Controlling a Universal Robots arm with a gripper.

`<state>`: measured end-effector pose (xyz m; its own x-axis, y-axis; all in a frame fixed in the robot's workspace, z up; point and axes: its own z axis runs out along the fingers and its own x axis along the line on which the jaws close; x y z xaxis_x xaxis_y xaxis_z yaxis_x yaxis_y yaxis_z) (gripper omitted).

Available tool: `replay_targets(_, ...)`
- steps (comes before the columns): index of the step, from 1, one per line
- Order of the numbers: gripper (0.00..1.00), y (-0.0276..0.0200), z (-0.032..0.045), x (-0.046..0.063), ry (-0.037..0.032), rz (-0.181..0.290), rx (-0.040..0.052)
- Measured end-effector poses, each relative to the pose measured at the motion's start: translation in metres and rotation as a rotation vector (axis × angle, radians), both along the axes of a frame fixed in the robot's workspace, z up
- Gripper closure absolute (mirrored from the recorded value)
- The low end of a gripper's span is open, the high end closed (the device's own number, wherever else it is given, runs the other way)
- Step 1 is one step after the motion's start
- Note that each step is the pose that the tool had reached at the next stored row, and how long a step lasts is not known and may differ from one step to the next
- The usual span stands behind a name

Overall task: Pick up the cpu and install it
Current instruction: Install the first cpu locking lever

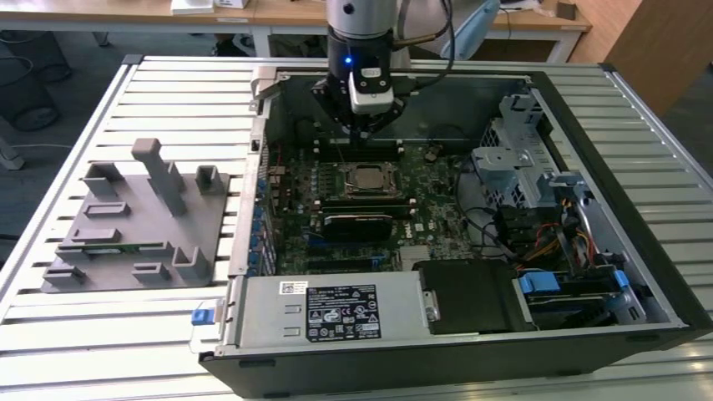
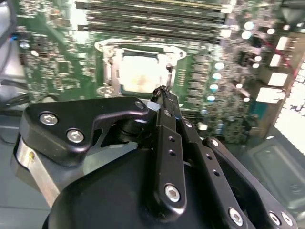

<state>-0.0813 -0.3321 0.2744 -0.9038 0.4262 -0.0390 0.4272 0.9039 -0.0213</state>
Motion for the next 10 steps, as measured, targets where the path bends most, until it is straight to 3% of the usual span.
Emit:
replay_targets(4, 0.89, 0.0, -0.0004, -0.017, 0.0, 0.003, 0.0)
replay_targets(10, 0.89, 0.0, -0.0016, -0.018, 0.0, 0.1, 0.0)
